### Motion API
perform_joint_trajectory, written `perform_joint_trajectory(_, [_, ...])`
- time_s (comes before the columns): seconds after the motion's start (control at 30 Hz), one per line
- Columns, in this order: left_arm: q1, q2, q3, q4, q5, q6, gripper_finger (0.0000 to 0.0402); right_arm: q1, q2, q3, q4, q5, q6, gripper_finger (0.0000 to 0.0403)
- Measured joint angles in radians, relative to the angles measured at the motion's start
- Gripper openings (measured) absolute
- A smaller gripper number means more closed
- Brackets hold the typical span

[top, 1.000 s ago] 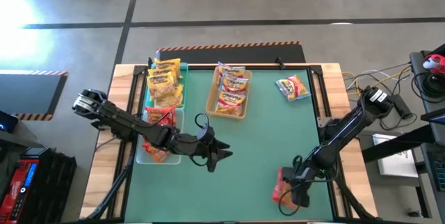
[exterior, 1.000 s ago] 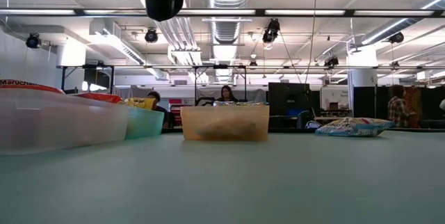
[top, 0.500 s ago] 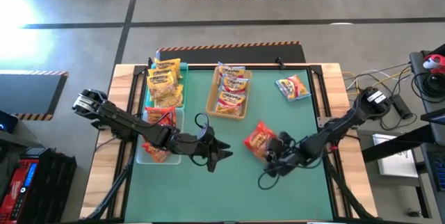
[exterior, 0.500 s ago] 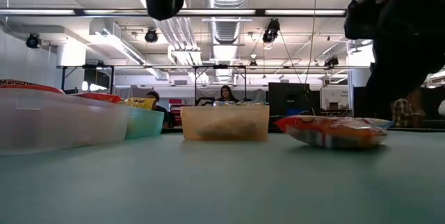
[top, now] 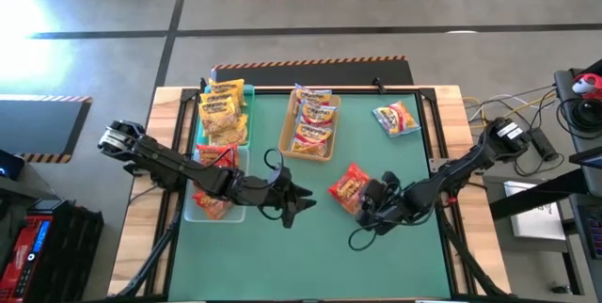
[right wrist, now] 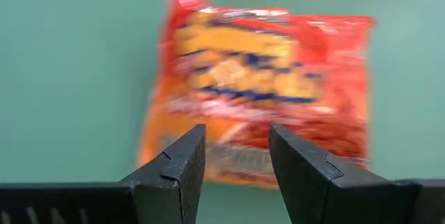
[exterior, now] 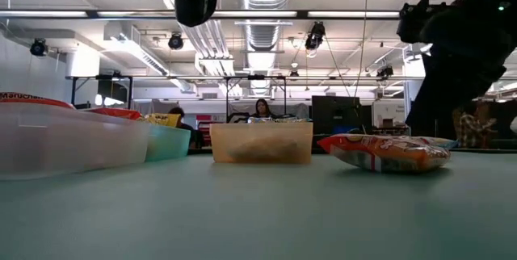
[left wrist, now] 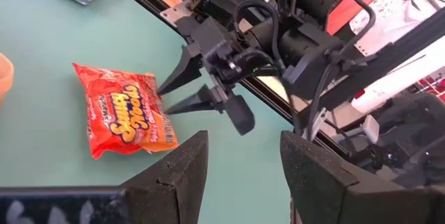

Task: Sort Maruchan noodles
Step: Put the orange noodle pack into the white bin

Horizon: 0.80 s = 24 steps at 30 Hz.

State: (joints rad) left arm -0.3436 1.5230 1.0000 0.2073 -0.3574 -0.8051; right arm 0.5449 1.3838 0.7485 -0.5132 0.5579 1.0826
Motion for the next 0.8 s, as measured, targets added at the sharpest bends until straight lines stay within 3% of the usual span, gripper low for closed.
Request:
perform_joint_trajectory(0.13, [0.002,0.001,0.0,0.004,-0.02,0.0,0.0162,-0.002,0.0,-0.019,-0.002,0.046,0.112,0.0148])
perform_joint_trajectory(0.3, [0.003,0.009,0.0,0.046,-0.078,-0.018,0.0162,-0.005,0.024,-0.053,-0.007,0.034,0.138,0.0148])
perform_joint_trajectory(0.57, [0.005,0.015,0.0,0.071,-0.162,-0.089,0.0162,-0.005,0.032,-0.081,0.001,-0.004,0.019,0.0148])
perform_joint_trajectory(0.67, [0.009,0.048,0.0,0.069,-0.225,-0.164,0.0162,-0.006,0.03,-0.107,0.01,0.014,-0.007,0.0148])
perform_joint_trajectory(0.8, [0.025,0.139,0.01,0.103,-0.229,-0.262,0.0162,-0.014,0.029,-0.145,0.014,0.068,-0.005,0.0148])
